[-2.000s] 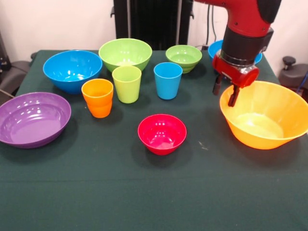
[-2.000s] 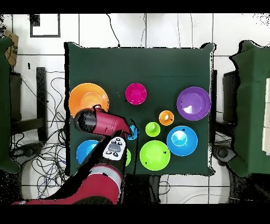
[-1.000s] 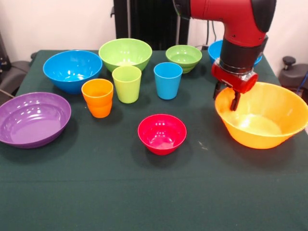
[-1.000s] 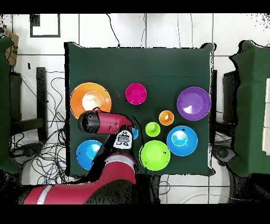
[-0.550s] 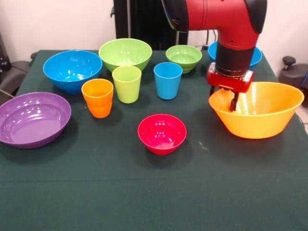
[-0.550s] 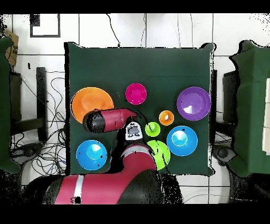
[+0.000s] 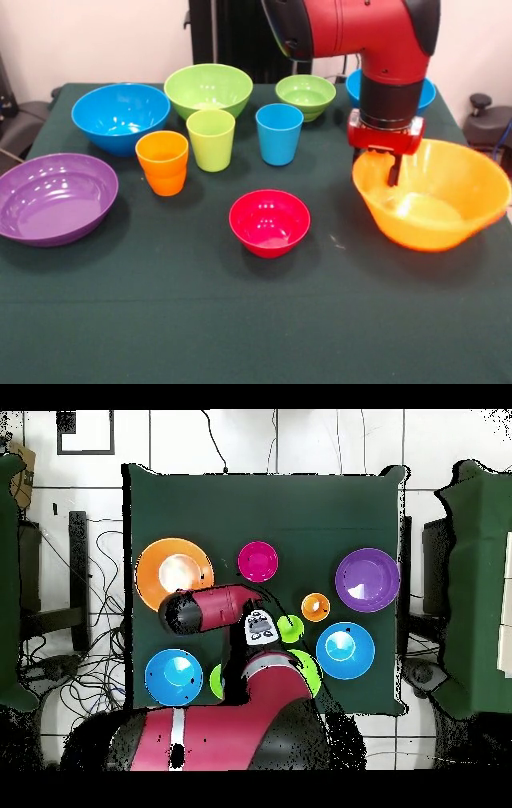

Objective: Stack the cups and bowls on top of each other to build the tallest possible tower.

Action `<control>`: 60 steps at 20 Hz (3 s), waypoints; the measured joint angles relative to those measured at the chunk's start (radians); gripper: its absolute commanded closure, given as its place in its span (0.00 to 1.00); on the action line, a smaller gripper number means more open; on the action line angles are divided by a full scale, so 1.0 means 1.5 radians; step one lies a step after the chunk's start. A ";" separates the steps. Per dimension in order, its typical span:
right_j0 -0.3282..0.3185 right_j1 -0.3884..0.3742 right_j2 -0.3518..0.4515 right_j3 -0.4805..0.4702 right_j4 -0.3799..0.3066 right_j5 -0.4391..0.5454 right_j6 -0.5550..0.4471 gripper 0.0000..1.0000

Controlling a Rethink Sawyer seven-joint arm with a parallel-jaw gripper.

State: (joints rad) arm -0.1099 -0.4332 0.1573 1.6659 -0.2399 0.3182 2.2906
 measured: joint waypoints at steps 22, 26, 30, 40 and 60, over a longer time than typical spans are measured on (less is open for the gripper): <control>0.020 -0.026 0.001 0.016 0.008 0.041 0.001 0.00; 0.054 -0.018 -0.038 0.017 0.050 0.031 0.019 0.00; 0.110 -0.009 -0.089 0.030 0.139 -0.004 0.090 0.00; 0.173 -0.011 -0.132 0.050 0.259 -0.035 0.245 0.00; 0.061 -0.019 -0.135 0.078 0.266 -0.035 0.253 0.00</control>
State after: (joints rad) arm -0.0191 -0.4624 -0.0446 1.7833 0.1589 0.2659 2.6700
